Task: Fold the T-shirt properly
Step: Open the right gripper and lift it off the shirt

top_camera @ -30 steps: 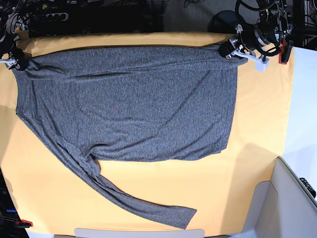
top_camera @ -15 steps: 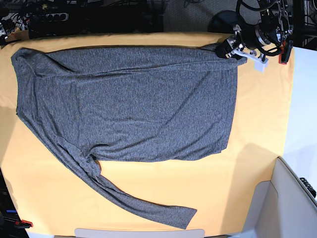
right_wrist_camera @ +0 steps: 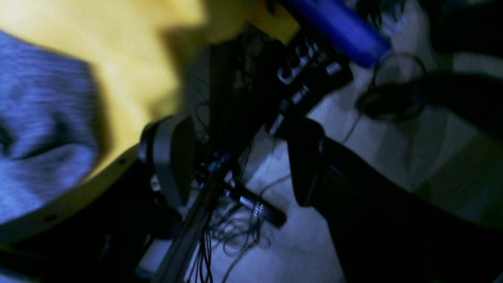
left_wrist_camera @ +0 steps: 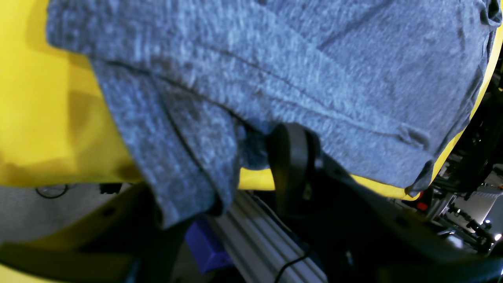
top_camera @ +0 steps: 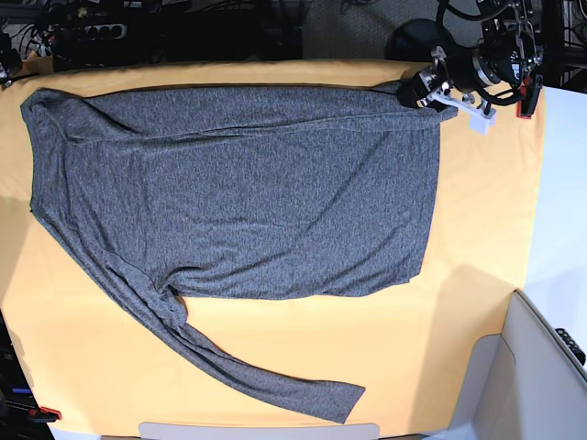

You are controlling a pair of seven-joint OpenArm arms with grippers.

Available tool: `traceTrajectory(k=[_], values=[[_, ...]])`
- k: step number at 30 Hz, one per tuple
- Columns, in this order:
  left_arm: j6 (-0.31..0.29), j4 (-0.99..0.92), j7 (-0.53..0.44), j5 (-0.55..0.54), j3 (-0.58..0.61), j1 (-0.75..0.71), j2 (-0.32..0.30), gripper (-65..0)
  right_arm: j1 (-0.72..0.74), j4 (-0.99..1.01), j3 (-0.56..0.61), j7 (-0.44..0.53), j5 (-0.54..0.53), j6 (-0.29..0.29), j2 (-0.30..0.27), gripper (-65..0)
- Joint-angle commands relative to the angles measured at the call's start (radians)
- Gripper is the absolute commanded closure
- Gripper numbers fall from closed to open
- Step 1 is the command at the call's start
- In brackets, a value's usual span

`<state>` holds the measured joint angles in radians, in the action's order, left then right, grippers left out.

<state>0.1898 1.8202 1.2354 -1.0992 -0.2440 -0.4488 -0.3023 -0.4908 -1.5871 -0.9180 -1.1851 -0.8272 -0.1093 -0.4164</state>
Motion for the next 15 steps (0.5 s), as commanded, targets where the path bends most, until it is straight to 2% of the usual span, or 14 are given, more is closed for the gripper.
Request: traceTrajectory(k=[1, 5, 8, 15], values=[[0.010, 0.013, 0.024, 0.001, -0.004, -0.006, -0.021, -24.3, -0.010, -0.035, -0.014, 0.004, -0.001, 0.000, -0.012, -35.6], [0.010, 0.052, 0.024, 0.001, -0.010, -0.008, -0.048, -26.2, -0.010, -0.092, -0.036, 0.004, -0.001, 0.000, 0.007, -35.6], [0.010, 0.080, 0.025, 0.001, -0.013, -0.008, -0.048, -26.4, -0.009, -0.129, -0.048, 0.004, -0.001, 0.000, 0.020, -35.6], [0.010, 0.085, 0.050, 0.008, -0.015, -0.008, -0.062, -31.4, -0.007, -0.220, -0.049, 0.004, -0.001, 0.000, 0.040, -35.6]])
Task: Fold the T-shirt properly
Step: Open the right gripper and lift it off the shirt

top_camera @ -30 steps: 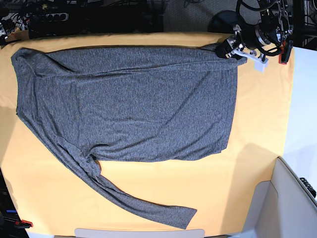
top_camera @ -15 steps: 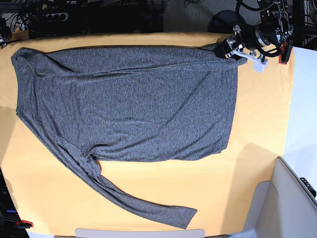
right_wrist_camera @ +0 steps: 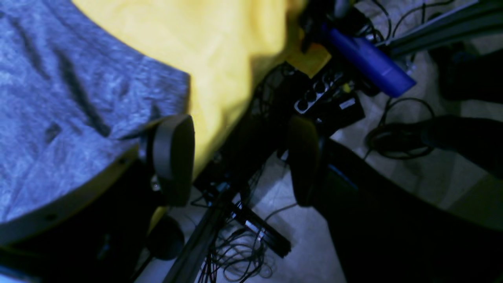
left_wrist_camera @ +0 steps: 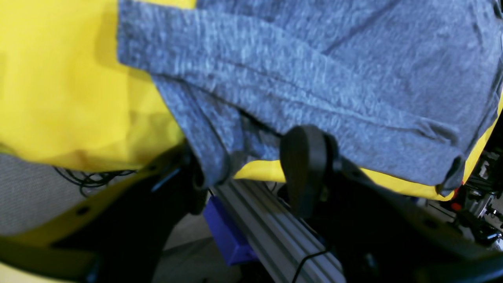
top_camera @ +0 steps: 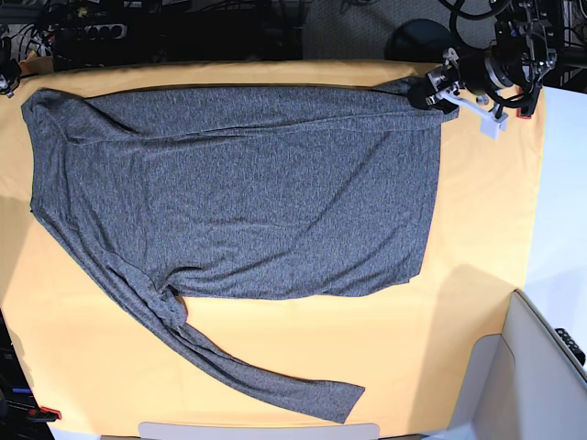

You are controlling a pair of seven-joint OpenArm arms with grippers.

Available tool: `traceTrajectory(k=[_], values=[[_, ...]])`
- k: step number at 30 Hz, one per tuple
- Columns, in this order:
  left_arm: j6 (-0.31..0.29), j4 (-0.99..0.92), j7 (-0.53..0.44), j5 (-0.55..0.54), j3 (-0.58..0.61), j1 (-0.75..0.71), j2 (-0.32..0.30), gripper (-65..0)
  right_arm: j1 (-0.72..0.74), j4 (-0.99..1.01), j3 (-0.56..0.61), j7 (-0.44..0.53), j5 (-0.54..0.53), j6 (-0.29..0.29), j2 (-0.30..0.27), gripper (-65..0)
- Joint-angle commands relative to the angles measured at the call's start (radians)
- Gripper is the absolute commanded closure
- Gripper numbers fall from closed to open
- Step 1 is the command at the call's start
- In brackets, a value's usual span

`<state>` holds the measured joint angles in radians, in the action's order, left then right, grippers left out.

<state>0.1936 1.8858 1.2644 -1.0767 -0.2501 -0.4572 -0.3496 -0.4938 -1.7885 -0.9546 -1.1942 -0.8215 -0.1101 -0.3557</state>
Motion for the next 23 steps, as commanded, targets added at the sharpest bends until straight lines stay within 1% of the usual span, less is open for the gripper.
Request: traceTrajectory(k=[1, 5, 8, 13, 16, 18, 19, 20, 22, 23], values=[[0.007, 0.019, 0.019, -0.013, -0.018, 0.001, -0.021, -31.4, -0.003, -0.032, -0.014, 0.015, -0.006, 0.000, -0.021, -35.6], [0.007, 0.019, 0.019, -0.013, -0.099, 0.001, -0.026, -31.4, 0.011, -0.087, -0.059, 0.015, -0.006, 0.000, -0.021, -35.6], [0.007, 0.019, 0.019, -0.013, -0.185, -0.013, -0.026, -31.4, 0.027, -0.127, -0.091, 0.015, -0.006, 0.000, -0.026, -35.6], [0.007, 0.019, 0.019, -0.020, -0.289, -0.015, -0.026, -31.4, 0.111, -0.165, -0.145, 0.015, -0.011, 0.006, -0.029, -35.6], [0.005, 0.019, 0.018, -0.020, -0.303, -0.002, -0.026, -31.4, 0.194, -0.165, -0.143, 0.015, -0.006, 0.080, -0.029, -35.6], [0.004, 0.021, 0.018, -0.021, -0.297, 0.057, -0.027, -31.4, 0.248, -0.164, -0.139, 0.015, -0.006, 0.114, -0.022, -35.6], [-0.015, 0.021, 0.018, -0.021, -0.294, 0.096, -0.029, -31.4, 0.289, -0.159, -0.137, 0.014, -0.005, 0.122, -0.019, -35.6], [-0.049, 0.014, 0.021, -0.020, -0.294, 0.133, -0.029, -31.4, 0.323, -0.155, -0.136, 0.012, -0.005, 0.122, -0.013, -35.6], [-0.165, 0.001, 0.024, -0.012, -0.289, 0.235, -0.029, -31.4, 0.393, -0.129, -0.126, 0.010, -0.005, 0.123, 0.019, -35.6], [-0.211, -0.022, 0.027, -0.012, -0.277, 0.283, -0.029, -31.4, 0.426, -0.119, -0.116, 0.010, -0.005, 0.125, 0.030, -35.6]])
